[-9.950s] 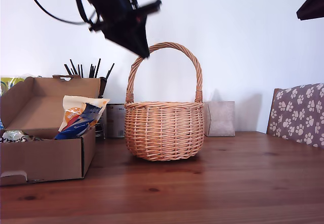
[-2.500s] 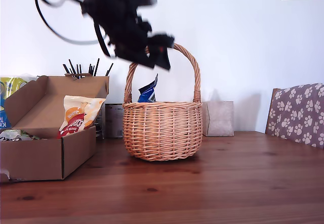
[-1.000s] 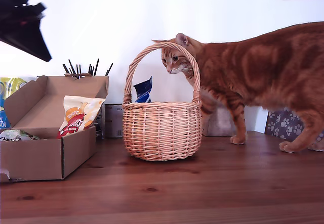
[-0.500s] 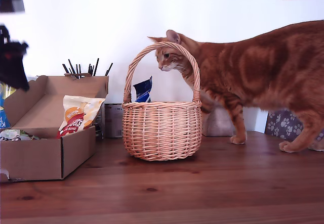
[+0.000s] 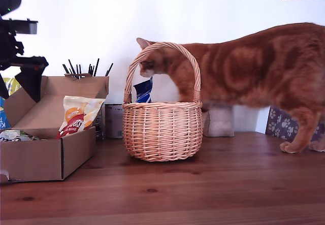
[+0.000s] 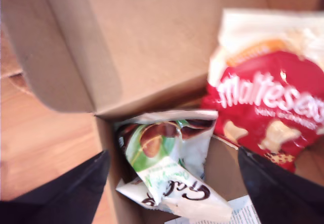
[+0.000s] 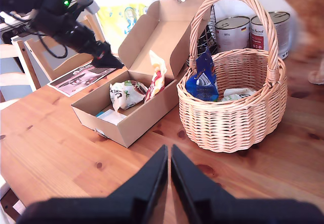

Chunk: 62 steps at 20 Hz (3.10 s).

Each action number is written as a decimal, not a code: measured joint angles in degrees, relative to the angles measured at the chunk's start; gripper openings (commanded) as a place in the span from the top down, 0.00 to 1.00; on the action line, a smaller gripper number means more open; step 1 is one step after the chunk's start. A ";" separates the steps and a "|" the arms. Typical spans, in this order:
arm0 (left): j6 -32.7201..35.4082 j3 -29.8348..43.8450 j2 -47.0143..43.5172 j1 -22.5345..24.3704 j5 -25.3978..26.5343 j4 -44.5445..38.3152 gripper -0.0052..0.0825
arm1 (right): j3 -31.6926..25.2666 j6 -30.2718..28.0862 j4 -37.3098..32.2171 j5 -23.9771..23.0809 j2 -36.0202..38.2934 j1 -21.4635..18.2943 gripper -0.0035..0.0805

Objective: Move the bags of Easter eggs from the cardboard box on the left into the woven basket on the right side.

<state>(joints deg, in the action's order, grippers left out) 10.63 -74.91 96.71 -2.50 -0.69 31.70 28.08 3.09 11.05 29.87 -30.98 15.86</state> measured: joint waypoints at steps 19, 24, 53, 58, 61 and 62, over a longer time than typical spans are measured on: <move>-3.52 -11.13 18.10 0.00 1.16 12.31 0.08 | 0.00 0.00 -0.04 0.00 0.00 0.00 0.97; -4.87 -11.13 18.21 0.02 1.27 11.80 0.42 | 0.00 0.00 -0.04 0.00 0.00 0.00 0.97; -4.00 -11.10 -5.88 -0.50 -10.64 21.64 0.92 | 0.00 0.00 -0.09 -0.24 0.00 0.00 0.97; -4.00 -10.93 -13.97 -0.90 -17.11 22.21 0.92 | 0.00 0.00 -0.09 -0.39 0.00 0.00 0.97; -4.00 -9.55 -21.29 -2.84 -21.99 18.08 0.94 | 0.00 0.00 -0.09 -0.39 0.00 0.00 0.97; -4.02 -8.33 -22.93 -3.80 -23.54 15.87 0.95 | 0.00 0.00 -0.09 -0.39 0.00 0.00 0.97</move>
<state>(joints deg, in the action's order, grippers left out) 6.61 -83.24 73.78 -6.31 -24.23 47.57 28.08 3.09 10.96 29.47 -30.98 15.86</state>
